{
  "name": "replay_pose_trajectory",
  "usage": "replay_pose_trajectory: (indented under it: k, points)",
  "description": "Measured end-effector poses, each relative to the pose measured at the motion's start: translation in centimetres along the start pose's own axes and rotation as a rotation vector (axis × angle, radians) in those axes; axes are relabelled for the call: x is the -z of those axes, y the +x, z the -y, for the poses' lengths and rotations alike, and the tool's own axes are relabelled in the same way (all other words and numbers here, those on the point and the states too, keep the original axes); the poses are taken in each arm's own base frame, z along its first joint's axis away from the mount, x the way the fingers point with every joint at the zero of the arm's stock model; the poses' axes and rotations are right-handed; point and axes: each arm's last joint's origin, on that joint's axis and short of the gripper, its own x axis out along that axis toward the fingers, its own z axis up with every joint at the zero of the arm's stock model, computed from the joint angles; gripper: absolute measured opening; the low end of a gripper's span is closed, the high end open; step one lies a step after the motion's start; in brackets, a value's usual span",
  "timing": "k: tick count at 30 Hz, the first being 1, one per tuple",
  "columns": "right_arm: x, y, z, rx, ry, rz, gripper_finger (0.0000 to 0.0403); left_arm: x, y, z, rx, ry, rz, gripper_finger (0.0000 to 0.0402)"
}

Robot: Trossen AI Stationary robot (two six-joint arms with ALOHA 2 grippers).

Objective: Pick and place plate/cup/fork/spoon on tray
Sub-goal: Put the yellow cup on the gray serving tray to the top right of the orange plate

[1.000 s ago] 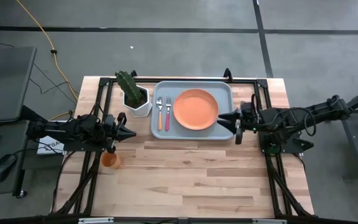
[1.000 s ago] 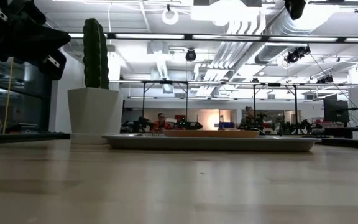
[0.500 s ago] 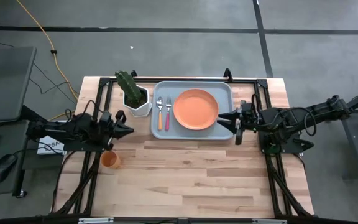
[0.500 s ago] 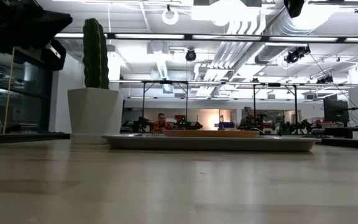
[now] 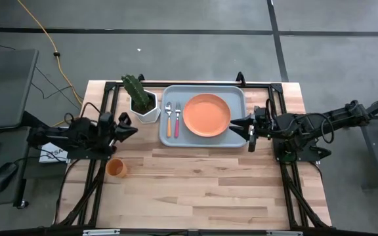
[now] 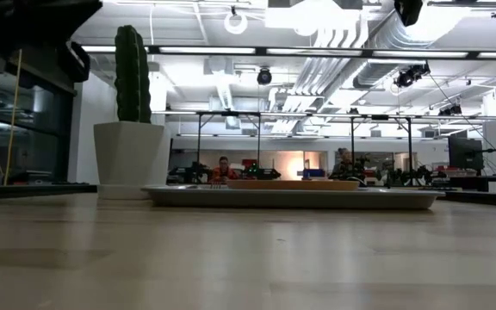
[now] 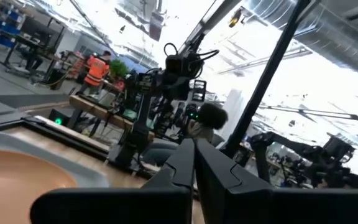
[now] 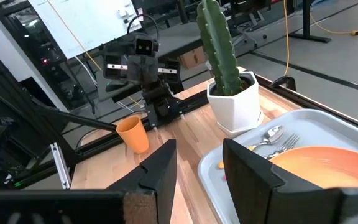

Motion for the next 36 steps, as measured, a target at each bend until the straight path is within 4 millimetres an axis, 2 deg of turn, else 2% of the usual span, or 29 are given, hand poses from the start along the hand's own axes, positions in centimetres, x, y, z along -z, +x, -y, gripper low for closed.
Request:
replay_pose_trajectory:
  k: [6,13,18,22,26,30,34,36]
  points:
    - [0.0,0.0,0.0,0.000,-0.002,0.000,0.0122,-1.8,1.7,1.0,-0.040,0.006,-0.072,0.0040]
    - [0.0,0.0,0.0,0.000,0.008,0.000,0.0122,-4.0,6.0,2.3,-0.067,0.104,-0.218,0.0128]
    - [0.0,0.0,0.0,-0.006,0.024,-0.003,0.0122,-5.3,9.2,3.6,-0.022,0.230,-0.510,0.0187]
    - [0.0,0.0,0.0,-0.006,0.025,-0.003,0.0122,-6.1,10.3,4.3,-0.012,0.227,-0.780,0.0213]
    - [0.0,0.0,0.0,-0.006,0.025,-0.003,0.0122,-6.2,10.2,4.9,0.007,0.109,-1.007,0.0215]
    - [0.0,0.0,0.0,-0.006,0.025,-0.003,0.0122,-5.2,8.6,5.6,0.002,0.026,-1.226,0.0214]
    - [0.0,0.0,0.0,-0.007,0.025,-0.003,0.0122,-4.2,6.4,6.3,-0.021,0.158,-1.439,0.0214]
    - [0.0,0.0,0.0,-0.006,0.024,-0.003,0.0122,-3.9,5.7,6.6,-0.014,0.265,-1.493,0.0214]
